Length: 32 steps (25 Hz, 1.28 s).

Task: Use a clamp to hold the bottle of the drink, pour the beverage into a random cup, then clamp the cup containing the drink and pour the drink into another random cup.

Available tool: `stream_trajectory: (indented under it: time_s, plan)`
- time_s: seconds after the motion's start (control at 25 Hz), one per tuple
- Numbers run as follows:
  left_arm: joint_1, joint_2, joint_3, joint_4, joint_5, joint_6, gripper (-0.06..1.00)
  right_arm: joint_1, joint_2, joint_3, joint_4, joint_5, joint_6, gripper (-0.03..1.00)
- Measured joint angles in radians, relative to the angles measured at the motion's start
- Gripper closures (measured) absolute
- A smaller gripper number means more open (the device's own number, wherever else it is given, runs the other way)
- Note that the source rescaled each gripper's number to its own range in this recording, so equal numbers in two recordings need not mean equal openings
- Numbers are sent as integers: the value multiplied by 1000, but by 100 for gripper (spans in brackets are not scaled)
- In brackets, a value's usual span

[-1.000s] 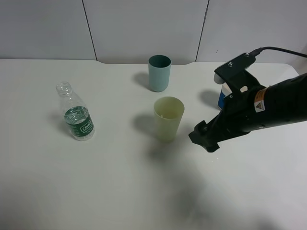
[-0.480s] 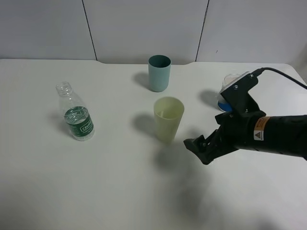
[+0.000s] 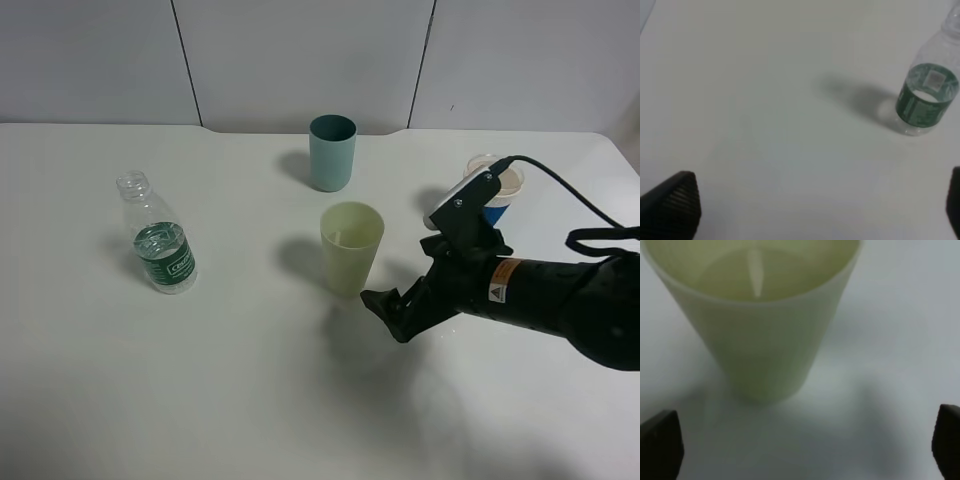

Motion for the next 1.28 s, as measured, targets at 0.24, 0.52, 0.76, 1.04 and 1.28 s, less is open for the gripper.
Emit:
stream_trajectory:
  time_s: [0.24, 0.52, 0.76, 1.04, 1.28]
  plan:
    - [0, 0, 0, 0, 0, 0, -6, 0, 161, 3, -12, -271, -38, -3]
    - [0, 0, 0, 0, -1, 0, -6, 0, 241, 3, -56, -477, -48, -3]
    - [0, 0, 0, 0, -1, 0, -6, 0, 300, 3, -60, -573, -80, -3]
    - [0, 0, 0, 0, -1, 0, -6, 0, 385, 3, -60, -626, -95, -3]
    - [0, 0, 0, 0, -1, 0, -6, 0, 414, 2, -60, -627, -95, -3]
